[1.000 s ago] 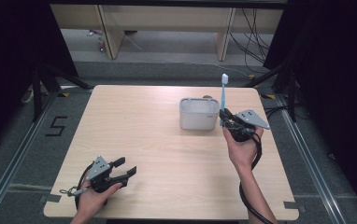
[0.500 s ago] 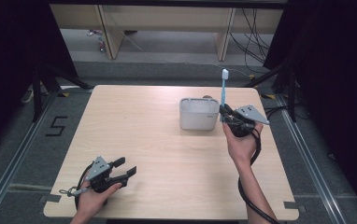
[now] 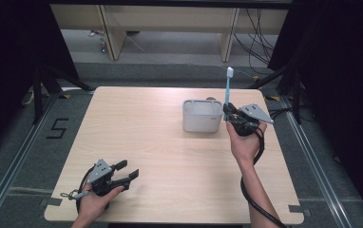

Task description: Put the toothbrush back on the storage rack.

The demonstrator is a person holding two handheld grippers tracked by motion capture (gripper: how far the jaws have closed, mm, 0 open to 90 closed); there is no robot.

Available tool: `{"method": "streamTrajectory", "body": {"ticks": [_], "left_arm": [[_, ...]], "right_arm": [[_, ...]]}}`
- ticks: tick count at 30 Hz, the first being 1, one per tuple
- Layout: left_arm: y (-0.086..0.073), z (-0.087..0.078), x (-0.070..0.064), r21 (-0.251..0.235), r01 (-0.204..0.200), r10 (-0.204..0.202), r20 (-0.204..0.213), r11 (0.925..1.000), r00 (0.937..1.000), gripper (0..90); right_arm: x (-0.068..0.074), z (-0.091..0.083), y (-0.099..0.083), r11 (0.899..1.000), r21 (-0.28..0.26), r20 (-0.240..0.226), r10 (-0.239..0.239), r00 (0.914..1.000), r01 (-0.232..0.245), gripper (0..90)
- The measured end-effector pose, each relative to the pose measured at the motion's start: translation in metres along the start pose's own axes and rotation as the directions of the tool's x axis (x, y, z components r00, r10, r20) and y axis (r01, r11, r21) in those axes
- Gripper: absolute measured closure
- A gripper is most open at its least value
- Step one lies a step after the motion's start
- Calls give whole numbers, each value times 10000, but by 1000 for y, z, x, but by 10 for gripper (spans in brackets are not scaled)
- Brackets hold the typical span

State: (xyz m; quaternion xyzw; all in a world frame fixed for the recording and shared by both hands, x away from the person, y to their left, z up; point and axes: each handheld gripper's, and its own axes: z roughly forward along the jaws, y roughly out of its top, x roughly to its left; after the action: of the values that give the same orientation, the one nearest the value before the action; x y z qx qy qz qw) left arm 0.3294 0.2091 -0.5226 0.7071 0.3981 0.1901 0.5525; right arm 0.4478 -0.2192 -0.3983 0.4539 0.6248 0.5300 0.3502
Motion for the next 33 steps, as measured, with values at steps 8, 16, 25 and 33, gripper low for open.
{"method": "streamTrajectory", "body": {"ticks": [8,16,25,33], "left_arm": [[0,2,0,-45,19,-19,71,10000,10000,348],[0,1,-1,-18,-69,69,-7,10000,10000,347],[0,1,-1,30,-7,7,-12,10000,10000,348],[0,1,-1,29,-53,53,-6,10000,10000,348]], "right_arm": [[0,3,4,9998,73,2,203,9998,-203,789],[-2,10,13,9999,49,78,126,9999,-127,789],[-4,18,20,9999,-124,135,4,9999,-2,789],[-5,23,20,9999,-76,340,143,9993,-141,789]]}}
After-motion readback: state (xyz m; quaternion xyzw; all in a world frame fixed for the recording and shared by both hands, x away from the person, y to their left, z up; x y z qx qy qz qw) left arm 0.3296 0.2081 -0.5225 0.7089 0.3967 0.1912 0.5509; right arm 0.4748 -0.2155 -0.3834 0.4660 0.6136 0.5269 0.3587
